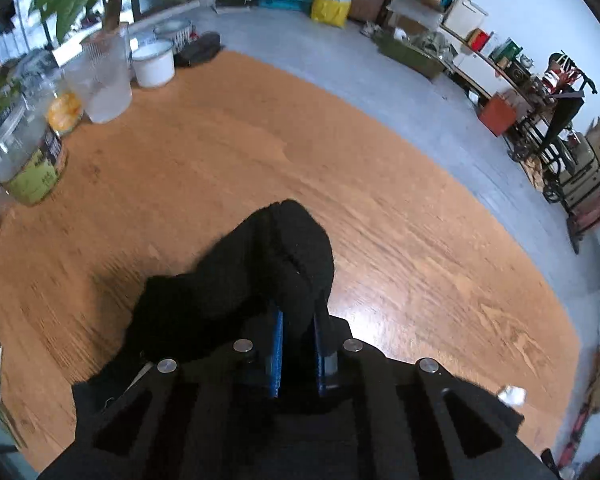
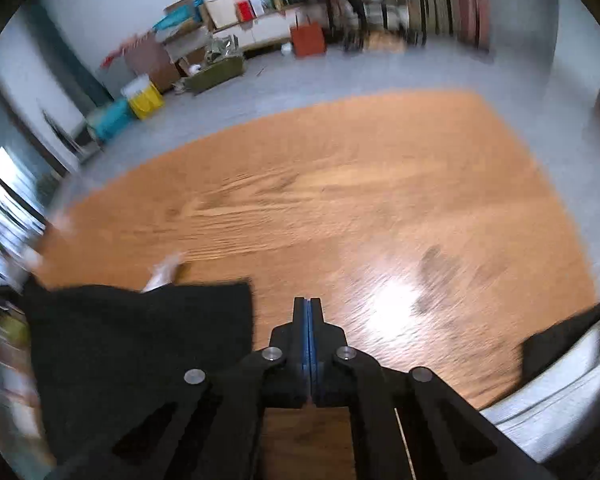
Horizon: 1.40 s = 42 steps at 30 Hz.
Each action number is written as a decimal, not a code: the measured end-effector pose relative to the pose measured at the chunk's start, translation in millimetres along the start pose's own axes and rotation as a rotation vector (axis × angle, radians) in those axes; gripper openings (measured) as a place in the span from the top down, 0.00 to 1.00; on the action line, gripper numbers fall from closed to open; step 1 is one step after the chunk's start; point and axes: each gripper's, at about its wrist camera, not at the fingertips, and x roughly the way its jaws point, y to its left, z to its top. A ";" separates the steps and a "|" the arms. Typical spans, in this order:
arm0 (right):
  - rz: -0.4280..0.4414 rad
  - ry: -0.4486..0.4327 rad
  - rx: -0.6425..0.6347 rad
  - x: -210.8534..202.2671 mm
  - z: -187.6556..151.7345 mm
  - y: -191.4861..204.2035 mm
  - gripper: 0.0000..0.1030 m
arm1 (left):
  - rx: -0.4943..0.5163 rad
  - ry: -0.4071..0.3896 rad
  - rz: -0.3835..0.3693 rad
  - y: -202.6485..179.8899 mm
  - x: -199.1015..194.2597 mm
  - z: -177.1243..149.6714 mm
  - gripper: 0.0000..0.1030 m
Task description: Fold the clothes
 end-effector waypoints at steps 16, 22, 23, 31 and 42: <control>0.160 0.033 -0.222 -53.9 -61.1 18.1 0.33 | 0.299 0.125 -0.215 161.4 -82.1 -214.6 0.88; 0.148 0.067 -0.233 -69.1 -81.4 27.2 0.30 | 0.193 0.237 -0.055 214.5 -55.9 -254.5 0.88; 0.145 0.071 -0.238 -69.7 -83.9 30.6 0.29 | 0.182 0.231 -0.076 216.8 -61.7 -254.9 0.88; 0.120 0.118 -0.230 -44.4 -71.5 62.4 0.24 | 0.123 0.102 -0.247 197.2 -113.0 -221.0 0.35; 0.131 0.140 -0.093 21.3 -6.6 70.0 0.18 | 0.210 0.088 0.005 109.7 -49.9 -123.3 0.30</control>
